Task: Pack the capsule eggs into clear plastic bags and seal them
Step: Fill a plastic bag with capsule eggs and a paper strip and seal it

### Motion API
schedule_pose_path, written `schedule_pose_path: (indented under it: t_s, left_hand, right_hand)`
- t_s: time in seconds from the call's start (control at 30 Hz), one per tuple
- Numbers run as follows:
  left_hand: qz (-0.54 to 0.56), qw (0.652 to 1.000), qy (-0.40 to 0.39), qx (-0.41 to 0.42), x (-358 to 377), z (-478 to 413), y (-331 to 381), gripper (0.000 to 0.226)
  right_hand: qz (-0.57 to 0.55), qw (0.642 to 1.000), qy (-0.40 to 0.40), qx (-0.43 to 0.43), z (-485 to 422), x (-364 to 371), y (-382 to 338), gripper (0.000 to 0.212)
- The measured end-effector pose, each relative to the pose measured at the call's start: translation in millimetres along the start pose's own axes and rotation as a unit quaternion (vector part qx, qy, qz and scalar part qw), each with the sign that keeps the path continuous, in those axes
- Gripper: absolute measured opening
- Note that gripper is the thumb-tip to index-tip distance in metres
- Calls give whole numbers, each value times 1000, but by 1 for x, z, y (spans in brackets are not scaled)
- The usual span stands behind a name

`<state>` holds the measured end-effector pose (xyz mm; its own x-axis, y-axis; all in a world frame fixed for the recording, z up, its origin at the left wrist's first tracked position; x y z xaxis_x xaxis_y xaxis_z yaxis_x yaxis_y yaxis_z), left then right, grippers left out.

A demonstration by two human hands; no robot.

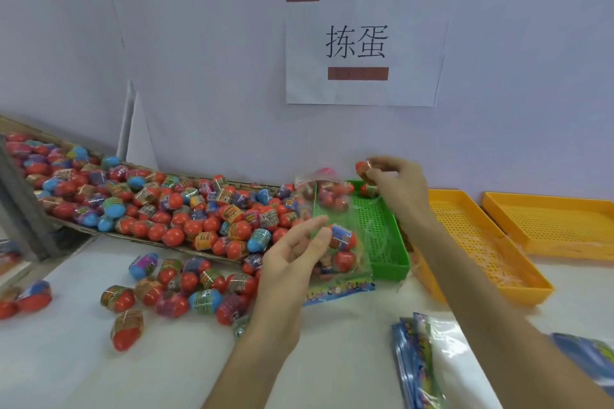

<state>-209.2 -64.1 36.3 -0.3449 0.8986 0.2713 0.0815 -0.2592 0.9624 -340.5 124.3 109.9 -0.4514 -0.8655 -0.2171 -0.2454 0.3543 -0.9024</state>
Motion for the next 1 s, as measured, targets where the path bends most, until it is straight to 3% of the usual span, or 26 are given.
schedule_pose_path:
  t_s: [0.07,0.17,0.33,0.5,0.67,0.77,0.93,1.0]
  left_hand:
    - [1,1000,-5,3,2,1,1,53]
    - [-16,999,-18,22,5,3,3,50]
    - [-43,997,-26,51,6,4,7,31]
    - [-59,995,-28,74,8,7,11,25]
    - [-51,995,-24,79,8,6,12,46]
    - [-45,994,-25,95,8,7,15,31]
    - [-25,995,-24,92,8,7,19,28]
    - [-20,995,-32,97,11,10,22,19]
  right_hand:
    - [-123,992,-35,-19,16,-19,-41,25]
    - [-163,969,-129,-131,44,-35,-110,25]
    - [-1,938,-223,-266,73,-25,-145,20]
    - [105,923,-204,-308,78,-12,-133,25]
    - [172,896,-230,-339,87,1,-130,16]
    - [208,885,-273,-315,91,11,-120,20]
    - [222,866,-357,-270,99,16,-106,37]
    - [185,883,-331,-276,99,8,-108,40]
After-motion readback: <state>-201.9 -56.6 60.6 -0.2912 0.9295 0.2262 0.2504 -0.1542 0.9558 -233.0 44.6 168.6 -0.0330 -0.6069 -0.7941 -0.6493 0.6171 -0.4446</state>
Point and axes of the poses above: each hand's wrist, its own z-axis away from the middle knuckle, its own x-axis out of the palm, y = z × x, the point moved 10 cm from there along -z, towards the middle knuckle, and after that the axes turned 12 degrees about y, right-handed, at the moved point
